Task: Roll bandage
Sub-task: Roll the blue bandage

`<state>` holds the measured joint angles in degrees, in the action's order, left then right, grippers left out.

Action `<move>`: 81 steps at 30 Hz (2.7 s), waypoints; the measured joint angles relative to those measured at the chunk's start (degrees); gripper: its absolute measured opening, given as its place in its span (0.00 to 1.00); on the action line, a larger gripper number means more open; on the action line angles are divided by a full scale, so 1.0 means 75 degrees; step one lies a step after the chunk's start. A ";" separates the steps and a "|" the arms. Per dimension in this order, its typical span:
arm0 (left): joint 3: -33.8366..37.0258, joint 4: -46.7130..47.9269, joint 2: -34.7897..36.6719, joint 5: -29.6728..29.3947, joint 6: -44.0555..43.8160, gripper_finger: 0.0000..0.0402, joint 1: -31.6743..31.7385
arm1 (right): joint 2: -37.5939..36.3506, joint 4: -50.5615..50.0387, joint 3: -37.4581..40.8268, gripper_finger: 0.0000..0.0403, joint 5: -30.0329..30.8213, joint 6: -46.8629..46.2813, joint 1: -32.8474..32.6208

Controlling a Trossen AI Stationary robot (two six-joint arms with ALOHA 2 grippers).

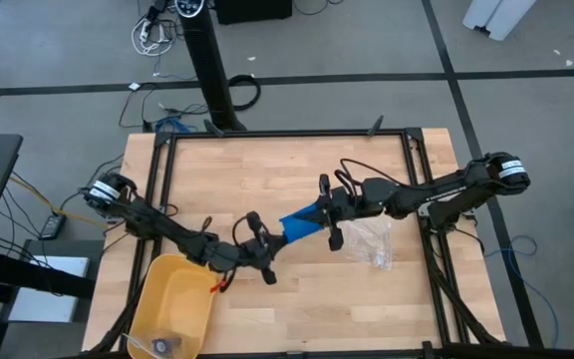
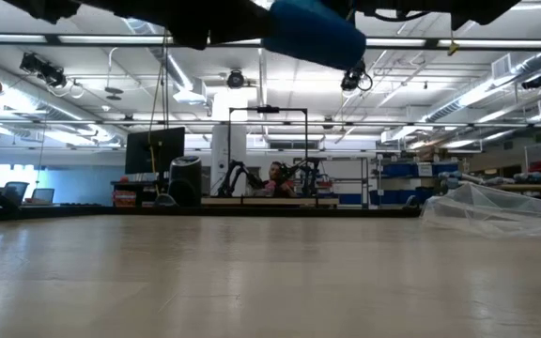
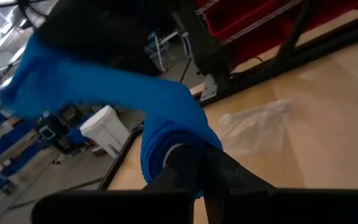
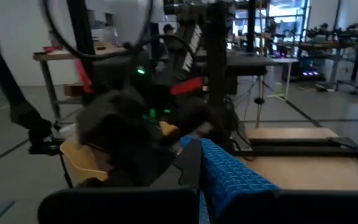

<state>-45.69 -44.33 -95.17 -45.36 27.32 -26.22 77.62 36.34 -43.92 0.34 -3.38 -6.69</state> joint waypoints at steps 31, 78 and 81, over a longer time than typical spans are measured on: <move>-0.0523 0.0101 -0.0027 -0.0464 0.0643 0.03 -0.0688 | 0.0003 -0.1168 0.0003 0.42 0.0787 -0.0548 0.0112; -0.1467 0.1219 -0.0027 0.0274 0.1819 0.03 -0.0630 | -0.0479 -0.3144 0.0009 0.51 -0.0417 -0.1173 0.0129; -0.1417 0.1326 -0.0024 0.0272 0.1573 0.03 -0.0630 | -0.0911 -0.3405 0.0009 0.55 -0.0402 -0.0741 0.0129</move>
<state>-56.32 -34.38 -95.35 -43.32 39.12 -30.94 70.80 10.80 -43.86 -2.68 -8.94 -5.72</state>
